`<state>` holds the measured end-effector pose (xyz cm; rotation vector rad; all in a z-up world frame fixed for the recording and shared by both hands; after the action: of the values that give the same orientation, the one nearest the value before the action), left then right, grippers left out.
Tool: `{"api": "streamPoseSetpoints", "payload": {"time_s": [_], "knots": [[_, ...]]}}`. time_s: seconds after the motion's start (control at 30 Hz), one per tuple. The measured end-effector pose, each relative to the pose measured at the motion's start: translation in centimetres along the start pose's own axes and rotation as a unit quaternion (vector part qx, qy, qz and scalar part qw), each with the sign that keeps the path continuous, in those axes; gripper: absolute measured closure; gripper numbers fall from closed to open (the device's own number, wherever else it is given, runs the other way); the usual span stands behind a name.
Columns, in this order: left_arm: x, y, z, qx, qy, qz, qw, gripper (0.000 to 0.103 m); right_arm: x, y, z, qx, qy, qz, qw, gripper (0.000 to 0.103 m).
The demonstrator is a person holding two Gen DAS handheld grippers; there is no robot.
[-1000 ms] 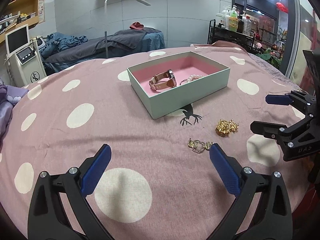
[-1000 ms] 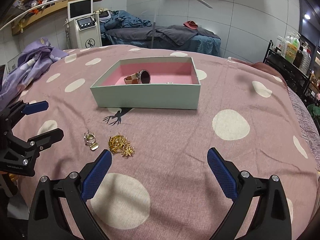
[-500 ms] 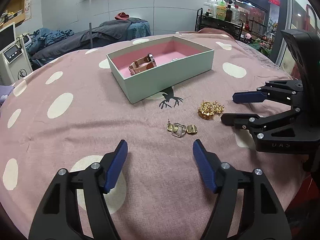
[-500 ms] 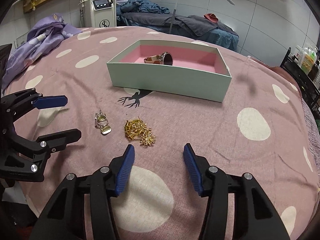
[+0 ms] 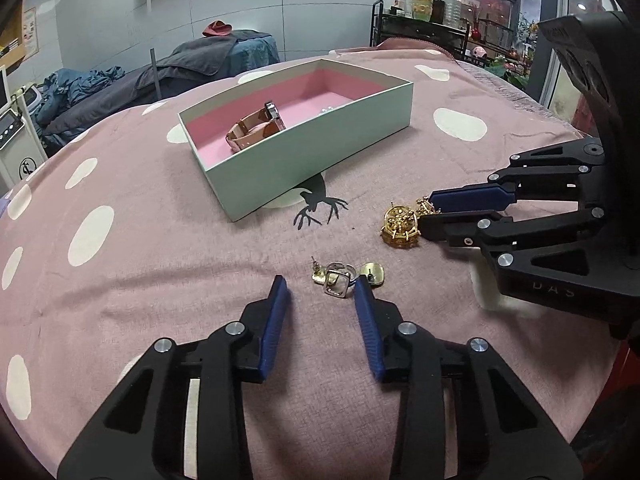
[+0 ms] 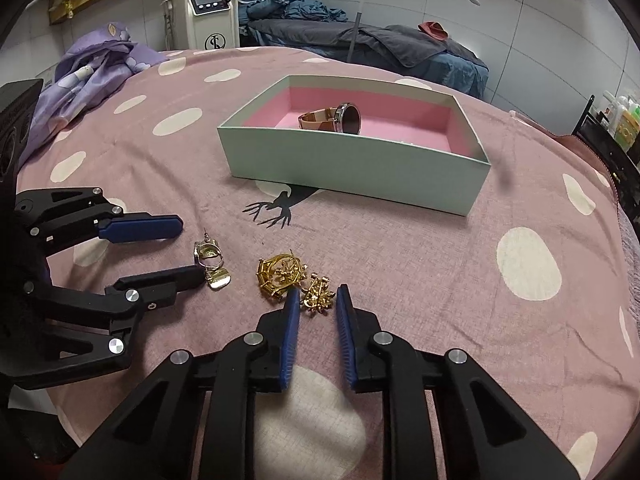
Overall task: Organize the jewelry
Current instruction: 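Grasp a gold charm with the left gripper while the right gripper grasps a gold brooch, then carry both gold pieces over the box and lower them inside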
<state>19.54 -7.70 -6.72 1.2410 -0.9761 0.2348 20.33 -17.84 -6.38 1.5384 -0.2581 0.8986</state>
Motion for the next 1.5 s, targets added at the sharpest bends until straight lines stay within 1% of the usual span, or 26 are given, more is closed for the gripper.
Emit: {"api": "streamPoseSetpoints", "payload": {"time_s": [0.07,0.17,0.33,0.63,0.77,1.1,1.33,1.5], "knots": [[0.2,-0.2,0.2,-0.004,0.000,-0.001,1.0000,0.078,0.0,0.0,0.0,0.002,-0.002,0.000,1.000,0.085],[0.3,-0.3,0.4,-0.008,0.002,-0.001,1.0000,0.081,0.0,0.0,0.1,0.002,-0.003,0.000,1.000,0.086],[0.5,-0.6,0.4,-0.017,0.010,0.000,0.9998,0.082,0.1,-0.1,0.0,0.005,-0.006,0.001,1.000,0.086],[0.2,0.2,0.3,-0.026,0.021,0.007,0.9994,0.089,-0.1,0.7,0.9,0.015,-0.033,0.011,0.999,0.086],[-0.1,0.9,0.0,-0.033,0.032,0.012,0.9989,0.090,-0.5,1.2,1.2,0.020,-0.042,0.015,0.999,0.086],[-0.3,3.0,-0.5,-0.034,0.046,0.029,0.9980,0.090,-1.0,2.9,1.9,0.026,-0.060,0.034,0.997,0.086],[0.9,3.8,-1.5,-0.029,0.054,0.043,0.9972,0.090,0.2,3.7,2.2,0.027,-0.062,0.053,0.996,0.086],[2.8,3.8,-2.2,-0.023,0.053,0.056,0.9967,0.090,1.9,3.9,2.3,0.026,-0.056,0.064,0.996,0.086]]}}
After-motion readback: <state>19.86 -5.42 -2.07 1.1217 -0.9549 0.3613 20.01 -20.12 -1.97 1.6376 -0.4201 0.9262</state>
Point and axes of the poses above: each gripper's, at about its wrist camera, not at the fingertips, and y roughly against the way its jaws point, z to its right, x to its top, the point moved 2 cm from there along -y, roughly the way its jaws point, and after that the axes turned 4 degrees about z, right-handed, at the moved point
